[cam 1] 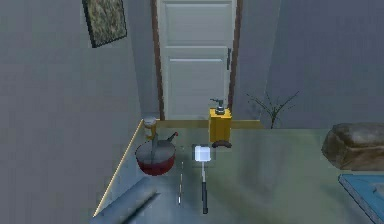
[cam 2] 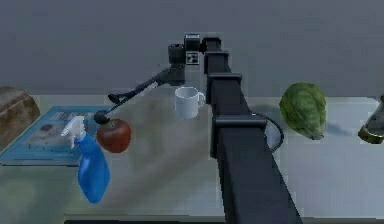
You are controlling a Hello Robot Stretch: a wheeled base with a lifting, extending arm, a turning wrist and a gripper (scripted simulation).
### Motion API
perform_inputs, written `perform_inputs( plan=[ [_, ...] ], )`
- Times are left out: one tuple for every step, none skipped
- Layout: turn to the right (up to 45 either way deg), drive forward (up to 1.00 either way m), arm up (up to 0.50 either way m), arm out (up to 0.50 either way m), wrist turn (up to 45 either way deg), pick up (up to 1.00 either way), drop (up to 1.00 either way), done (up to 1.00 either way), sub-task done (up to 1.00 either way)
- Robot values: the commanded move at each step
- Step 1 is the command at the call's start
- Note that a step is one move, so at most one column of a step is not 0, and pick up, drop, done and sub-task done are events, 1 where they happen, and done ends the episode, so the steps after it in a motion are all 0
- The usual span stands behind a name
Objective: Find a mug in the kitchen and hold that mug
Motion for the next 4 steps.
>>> perform_inputs(
  plan=[
    [0.0, 0.00, 0.00, 0.00, 45.0, 0.00, 0.00, 0.00, 0.00],
    [0.0, 0.00, 0.00, 0.00, 42.0, 0.00, 0.00, 0.00, 0.00],
    [0.0, 0.00, -0.16, 0.00, 0.0, 0.00, 0.00, 0.00, 0.00],
    [0.0, 0.00, 0.00, 0.00, 0.0, 1.00, 0.00, 0.00, 0.00]
  ],
)
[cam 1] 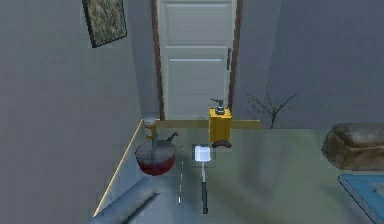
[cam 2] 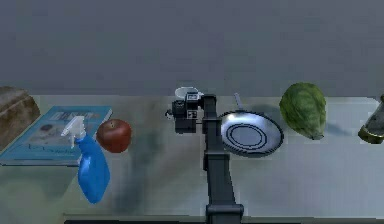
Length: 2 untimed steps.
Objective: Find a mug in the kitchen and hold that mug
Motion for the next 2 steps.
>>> perform_inputs(
  plan=[
    [0.0, 0.00, 0.10, 0.00, 0.0, 0.00, 0.00, 0.00, 0.00],
    [0.0, 0.00, 0.00, 0.00, 0.0, 0.00, 0.00, 1.00, 0.00]
  ],
)
